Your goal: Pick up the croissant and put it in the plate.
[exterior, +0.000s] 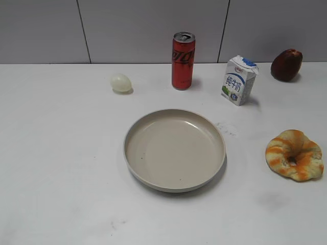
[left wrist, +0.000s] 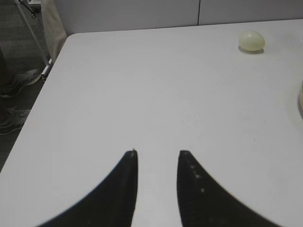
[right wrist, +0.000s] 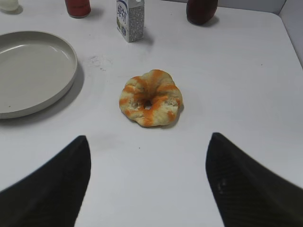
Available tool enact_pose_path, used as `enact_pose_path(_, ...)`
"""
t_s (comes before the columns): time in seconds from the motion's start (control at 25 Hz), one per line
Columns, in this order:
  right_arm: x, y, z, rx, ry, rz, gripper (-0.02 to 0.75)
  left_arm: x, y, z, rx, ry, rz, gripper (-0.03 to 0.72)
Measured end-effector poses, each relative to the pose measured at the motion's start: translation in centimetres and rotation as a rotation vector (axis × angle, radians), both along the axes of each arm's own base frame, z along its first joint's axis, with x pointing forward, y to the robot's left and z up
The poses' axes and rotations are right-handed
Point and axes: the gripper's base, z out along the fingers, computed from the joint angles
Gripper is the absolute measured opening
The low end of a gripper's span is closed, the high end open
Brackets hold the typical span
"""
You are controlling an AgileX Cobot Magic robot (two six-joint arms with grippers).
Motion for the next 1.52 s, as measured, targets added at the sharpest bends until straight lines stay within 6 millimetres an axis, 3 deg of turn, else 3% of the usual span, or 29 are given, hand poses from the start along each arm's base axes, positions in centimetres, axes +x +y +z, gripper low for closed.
enact_pose_path(0.4,0.1,0.0,0.0,0.0,0.008,0.0,0.571,0.0,0.0,0.0,0.0,0.0,0.0,0.228)
enact_pose_path(0.64,3.1,0.2,1.2,0.034,0.07,-0.024,0.571,0.0,0.0,0.0,0.0,0.0,0.0,0.228)
enact_pose_path(0.88,8.8,0.5,1.6,0.082,0.286,-0.073,0.571,0.0,0.0,0.0,0.0,0.0,0.0,0.228)
enact_pose_path(1.08,15.7,1.0,1.0,0.089,0.526,-0.096,0.589,0.0,0.0,0.0,0.0,0.0,0.0,0.228)
enact_pose_path(1.28,23.2,1.5,-2.4,0.071,0.749,-0.113,0.643,0.0,0.0,0.0,0.0,0.0,0.0,0.228)
enact_pose_path(1.52,29.9,1.8,-7.4,0.034,0.897,-0.121,0.646,0.0,0.0,0.0,0.0,0.0,0.0,0.228)
